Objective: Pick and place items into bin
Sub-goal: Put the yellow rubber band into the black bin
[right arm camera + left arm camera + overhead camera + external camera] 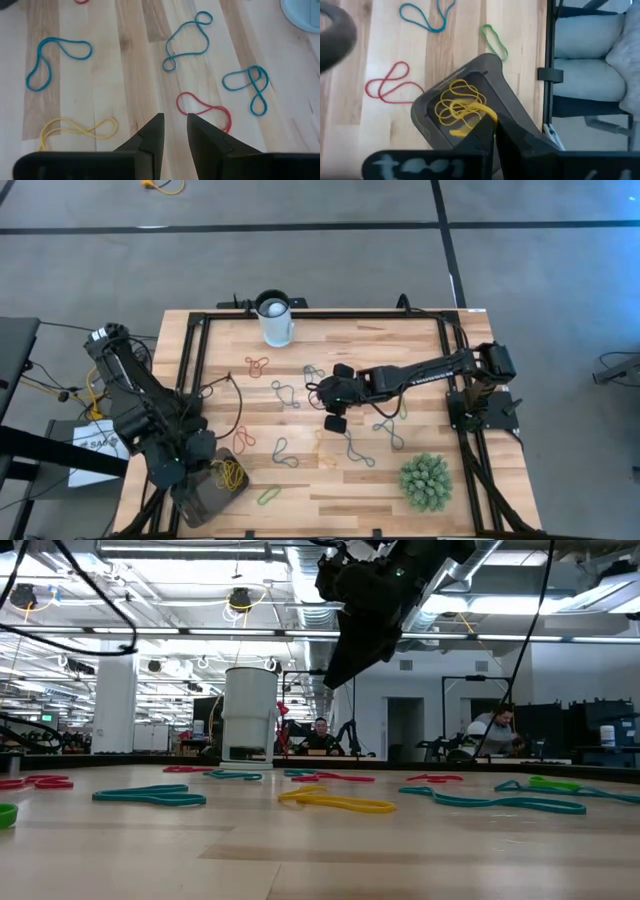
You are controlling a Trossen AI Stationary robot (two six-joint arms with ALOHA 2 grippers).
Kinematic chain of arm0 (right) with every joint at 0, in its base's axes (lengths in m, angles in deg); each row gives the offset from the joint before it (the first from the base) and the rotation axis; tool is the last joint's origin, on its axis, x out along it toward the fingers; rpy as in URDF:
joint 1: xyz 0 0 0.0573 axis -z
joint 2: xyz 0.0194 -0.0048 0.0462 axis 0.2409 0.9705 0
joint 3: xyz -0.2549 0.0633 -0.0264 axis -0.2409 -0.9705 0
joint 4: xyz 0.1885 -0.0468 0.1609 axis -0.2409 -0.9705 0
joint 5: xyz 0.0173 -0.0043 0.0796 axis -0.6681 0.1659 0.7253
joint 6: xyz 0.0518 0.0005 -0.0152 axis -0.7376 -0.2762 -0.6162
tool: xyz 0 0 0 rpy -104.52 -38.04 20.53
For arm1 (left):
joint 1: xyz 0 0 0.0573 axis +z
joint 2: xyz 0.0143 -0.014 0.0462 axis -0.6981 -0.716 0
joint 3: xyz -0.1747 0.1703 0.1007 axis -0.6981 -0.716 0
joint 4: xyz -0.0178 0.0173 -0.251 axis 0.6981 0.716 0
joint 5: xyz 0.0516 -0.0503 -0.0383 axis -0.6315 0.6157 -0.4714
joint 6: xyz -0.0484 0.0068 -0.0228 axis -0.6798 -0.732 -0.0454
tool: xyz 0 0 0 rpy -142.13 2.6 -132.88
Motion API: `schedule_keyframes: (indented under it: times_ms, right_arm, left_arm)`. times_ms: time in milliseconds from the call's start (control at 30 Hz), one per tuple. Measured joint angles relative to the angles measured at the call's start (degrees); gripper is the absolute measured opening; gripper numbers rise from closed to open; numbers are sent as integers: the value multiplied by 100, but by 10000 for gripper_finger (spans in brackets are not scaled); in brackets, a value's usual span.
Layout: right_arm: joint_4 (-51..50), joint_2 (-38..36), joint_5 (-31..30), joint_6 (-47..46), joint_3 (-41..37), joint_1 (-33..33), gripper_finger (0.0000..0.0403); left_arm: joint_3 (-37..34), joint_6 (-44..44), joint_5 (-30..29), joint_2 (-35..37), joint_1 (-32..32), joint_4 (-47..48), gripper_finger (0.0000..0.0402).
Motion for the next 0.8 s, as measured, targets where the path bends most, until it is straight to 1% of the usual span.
schedule_keyframes:
  times_ms: [100,200,367,433,533,667,800]
  right_arm:
    - [3,0,-1,0,0,1,79]
    - [3,0,-1,0,0,1,79]
    - [10,0,-1,-1,2,1,79]
    - [10,-2,-1,-2,2,1,79]
    - [10,-2,-1,-2,2,1,79]
    - [18,-2,-1,-2,4,1,79]
    - [52,-4,-1,-4,4,1,79]
  left_arm:
    - [0,30,-205,0,-2,1,0]
    - [-48,-164,-386,0,0,-23,0]
    - [-578,-358,-333,0,0,-169,0]
    - [-877,-474,-125,-2,2,-306,0]
    - [-1324,-479,88,-2,0,-757,0]
    - [-1828,-383,60,-1,4,-1546,0]
    - [-2278,-661,58,0,72,-2198,0]
